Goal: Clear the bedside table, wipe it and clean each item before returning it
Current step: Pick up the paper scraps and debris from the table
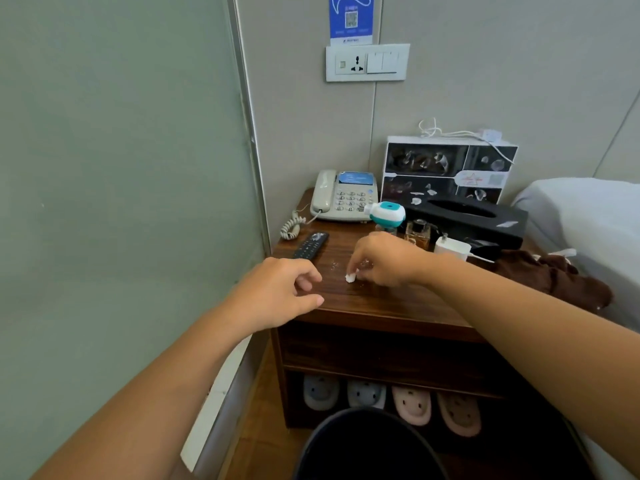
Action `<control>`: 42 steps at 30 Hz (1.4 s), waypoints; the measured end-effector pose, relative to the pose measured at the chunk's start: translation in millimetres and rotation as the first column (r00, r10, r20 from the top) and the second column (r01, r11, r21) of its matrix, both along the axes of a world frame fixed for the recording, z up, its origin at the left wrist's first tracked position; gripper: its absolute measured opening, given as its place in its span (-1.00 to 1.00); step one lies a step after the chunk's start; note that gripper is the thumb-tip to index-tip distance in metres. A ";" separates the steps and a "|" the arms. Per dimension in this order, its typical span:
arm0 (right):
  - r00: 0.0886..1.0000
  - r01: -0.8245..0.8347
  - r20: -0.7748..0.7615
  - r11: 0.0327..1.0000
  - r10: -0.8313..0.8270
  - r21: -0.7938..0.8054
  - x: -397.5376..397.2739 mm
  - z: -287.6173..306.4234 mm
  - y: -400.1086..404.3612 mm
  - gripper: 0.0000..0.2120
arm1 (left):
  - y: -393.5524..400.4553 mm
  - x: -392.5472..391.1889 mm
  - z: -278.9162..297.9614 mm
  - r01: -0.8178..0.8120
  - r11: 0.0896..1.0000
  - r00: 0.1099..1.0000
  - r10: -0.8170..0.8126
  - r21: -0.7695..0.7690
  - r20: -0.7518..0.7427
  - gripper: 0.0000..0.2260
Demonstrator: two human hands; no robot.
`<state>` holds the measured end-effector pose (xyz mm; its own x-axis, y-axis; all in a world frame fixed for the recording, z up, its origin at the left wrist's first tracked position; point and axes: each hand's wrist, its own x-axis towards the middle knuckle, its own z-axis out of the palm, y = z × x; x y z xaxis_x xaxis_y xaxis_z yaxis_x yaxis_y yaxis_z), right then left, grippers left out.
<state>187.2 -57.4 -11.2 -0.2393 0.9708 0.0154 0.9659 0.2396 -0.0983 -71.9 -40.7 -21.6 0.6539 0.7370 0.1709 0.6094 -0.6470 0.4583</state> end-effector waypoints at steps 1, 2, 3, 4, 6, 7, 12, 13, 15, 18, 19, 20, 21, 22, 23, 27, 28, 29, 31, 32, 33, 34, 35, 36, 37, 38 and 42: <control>1.000 -0.012 0.011 1.000 0.012 -0.004 -0.6 -2.8 2.3 -0.82 | 3.2 -0.6 -0.5 -0.010 1.000 1.000 0.010 0.002 0.011 -0.73; 1.000 -0.012 0.014 1.000 0.012 -0.009 -1.7 -4.2 3.4 -0.84 | 5.8 -0.9 -1.2 -0.017 1.000 1.000 0.017 0.004 0.011 -0.73; 1.000 -0.008 0.008 1.000 0.008 -0.006 -3.0 -3.5 2.7 -0.85 | 7.6 -1.2 -2.1 -0.021 1.000 1.000 0.021 0.006 0.004 -0.73; 1.000 -0.005 -0.001 1.000 0.005 0.012 -4.3 -0.8 0.2 -0.85 | 8.8 -1.6 -2.6 -0.024 1.000 1.000 0.024 0.009 -0.002 -0.73; 0.999 -0.011 -0.047 0.997 0.015 0.070 -8.9 10.1 -12.4 -0.86 | 11.4 -3.1 -3.5 -0.030 0.999 1.000 0.030 0.015 -0.008 -0.72; 0.997 -0.025 -0.076 0.996 0.032 0.091 -12.9 16.6 -23.8 -0.86 | 12.6 -4.0 -3.7 -0.032 0.999 0.999 0.032 0.021 -0.013 -0.71; 0.970 -0.213 -0.126 0.976 0.208 -0.032 -40.8 10.7 -103.7 -0.86 | 16.6 -5.4 -5.3 -0.029 0.997 0.998 0.033 0.065 -0.054 -0.68; 0.962 -0.253 -0.130 0.964 0.241 -0.085 -46.2 -1.1 -118.6 -0.85 | 17.1 -4.6 -6.2 -0.024 0.997 0.998 0.028 0.068 -0.064 -0.68; 0.958 -0.283 -0.104 0.938 0.267 -0.201 -55.9 -33.4 -144.1 -0.83 | 17.5 -2.6 -8.2 -0.007 0.997 0.997 0.013 0.077 -0.079 -0.68; 0.952 -0.283 -0.002 0.881 0.305 -0.379 -63.9 -89.9 -168.0 -0.81 | 17.5 0.1 -10.8 -0.005 0.996 0.995 0.014 0.092 -0.098 -0.69; 0.948 -0.274 0.026 0.854 0.318 -0.441 -64.7 -103.8 -172.0 -0.79 | 17.4 0.7 -10.8 -0.009 0.995 0.995 0.018 0.097 -0.094 -0.69; 0.947 -0.255 0.044 0.825 0.319 -0.505 -64.2 -114.5 -174.0 -0.75 | 17.0 1.5 -10.4 -0.014 0.995 0.996 0.023 0.102 -0.088 -0.70; 0.947 -0.237 0.049 0.794 0.318 -0.559 -63.2 -120.6 -174.7 -0.71 | 16.5 2.3 -9.9 -0.019 0.994 0.996 0.028 0.109 -0.083 -0.70; 0.948 -0.226 0.047 0.768 0.315 -0.599 -61.6 -124.0 -174.9 -0.67 | 16.6 3.2 -9.9 -0.024 0.992 0.996 0.033 0.120 -0.078 -0.71; 0.948 -0.222 0.039 0.746 0.315 -0.627 -59.6 -126.0 -174.0 -0.65 | 17.2 4.4 -10.1 -0.031 0.990 0.996 0.042 0.135 -0.073 -0.72; 0.974 -0.211 -0.048 0.804 0.222 -0.555 -55.0 -116.4 -171.7 -0.56 | 22.4 11.4 -12.4 -0.117 0.980 0.993 0.114 0.164 0.025 -0.75; 0.975 -0.212 -0.059 0.832 0.212 -0.513 -53.6 -112.0 -170.6 -0.55 | 24.0 13.9 -13.5 -0.151 0.973 0.988 0.146 0.172 0.040 -0.73; 0.976 -0.213 -0.065 0.854 0.207 -0.475 -52.2 -107.6 -169.1 -0.54 | 25.3 17.0 -14.8 -0.182 0.966 0.983 0.176 0.181 0.049 -0.71; 0.979 -0.203 -0.086 0.889 0.185 -0.410 -47.7 -98.4 -164.8 -0.54 | 28.1 24.8 -17.2 -0.231 0.954 0.973 0.221 0.190 0.072 -0.66; 0.981 -0.193 -0.103 0.904 0.166 -0.382 -45.4 -93.1 -162.4 -0.54 | 28.9 28.8 -17.8 -0.255 0.947 0.966 0.244 0.193 0.079 -0.64; 0.982 -0.182 -0.117 0.914 0.149 -0.364 -43.3 -86.3 -160.5 -0.56 | 29.6 32.9 -17.8 -0.281 0.939 0.960 0.272 0.201 0.072 -0.61; 0.983 -0.169 -0.129 0.922 0.131 -0.349 -41.6 -80.6 -158.9 -0.59 | 30.0 36.6 -17.3 -0.308 0.927 0.951 0.304 0.216 0.051 -0.57; 0.984 -0.149 -0.141 0.932 0.108 -0.329 -38.9 -76.2 -156.9 -0.61 | 30.4 39.5 -16.7 -0.334 0.914 0.941 0.338 0.231 0.026 -0.54; 0.985 -0.120 -0.151 0.947 0.078 -0.298 -36.2 -71.7 -155.4 -0.62 | 30.4 42.0 -15.6 -0.360 0.901 0.930 0.368 0.243 0.010 -0.51; 0.987 -0.090 -0.154 0.958 0.049 -0.272 -33.2 -67.7 -154.5 -0.62 | 31.2 43.8 -15.3 -0.382 0.890 0.919 0.394 0.247 0.004 -0.49; 0.987 -0.064 -0.157 0.966 0.025 -0.249 -29.7 -61.9 -153.9 -0.61 | 32.3 44.7 -15.2 -0.400 0.883 0.911 0.412 0.245 0.003 -0.48; 0.983 0.009 -0.181 0.982 -0.044 -0.191 -16.3 -31.6 -154.6 -0.66 | 37.9 47.2 -15.7 -0.428 0.883 0.902 0.430 0.194 0.032 -0.40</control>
<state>170.9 -212.1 -42.8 -0.2236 0.9663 -0.1274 0.9329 0.1743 -0.3153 -24.7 -2.9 -37.4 0.2838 0.8999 0.3312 0.8520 -0.3951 0.3435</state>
